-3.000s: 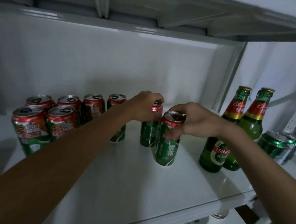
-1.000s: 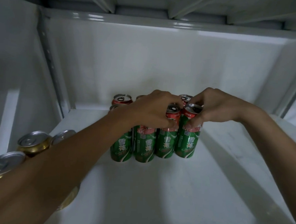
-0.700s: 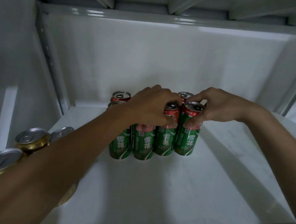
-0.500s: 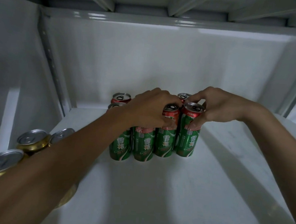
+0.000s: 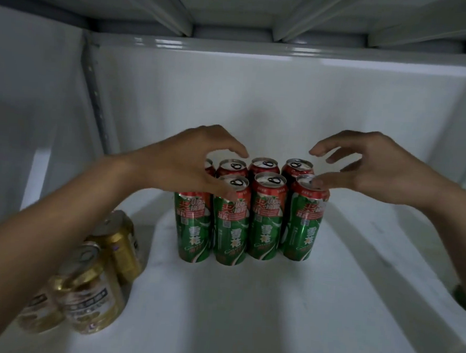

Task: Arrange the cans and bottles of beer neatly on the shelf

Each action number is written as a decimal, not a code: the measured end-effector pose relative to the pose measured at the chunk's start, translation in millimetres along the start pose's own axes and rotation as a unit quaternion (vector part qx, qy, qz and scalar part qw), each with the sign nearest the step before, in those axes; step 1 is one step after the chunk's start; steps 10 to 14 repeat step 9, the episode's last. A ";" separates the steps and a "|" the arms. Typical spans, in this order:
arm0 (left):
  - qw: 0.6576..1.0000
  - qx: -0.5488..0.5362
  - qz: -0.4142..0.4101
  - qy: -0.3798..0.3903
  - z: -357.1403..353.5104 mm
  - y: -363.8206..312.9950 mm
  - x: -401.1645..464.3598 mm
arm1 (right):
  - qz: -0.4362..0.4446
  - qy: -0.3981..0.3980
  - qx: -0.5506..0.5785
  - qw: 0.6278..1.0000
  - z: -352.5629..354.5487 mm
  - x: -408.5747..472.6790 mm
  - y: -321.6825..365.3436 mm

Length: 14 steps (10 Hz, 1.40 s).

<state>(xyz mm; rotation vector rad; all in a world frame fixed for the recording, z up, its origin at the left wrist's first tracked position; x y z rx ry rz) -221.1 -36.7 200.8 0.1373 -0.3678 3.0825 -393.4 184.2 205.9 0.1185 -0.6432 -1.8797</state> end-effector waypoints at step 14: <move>0.986 0.012 -0.006 -0.169 -23.9 8.7 -53.7 | 0.157 -0.087 -0.166 0.969 -74.3 26.2 60.5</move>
Point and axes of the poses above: each hand's wrist, its own x-axis towards the middle knuckle, its own z-axis out of the back of the hand, y = z × x, the point moved 5 cm from there along x, towards the middle knuckle, and after that the axes turned 11 degrees about y, right-handed, at the moved point
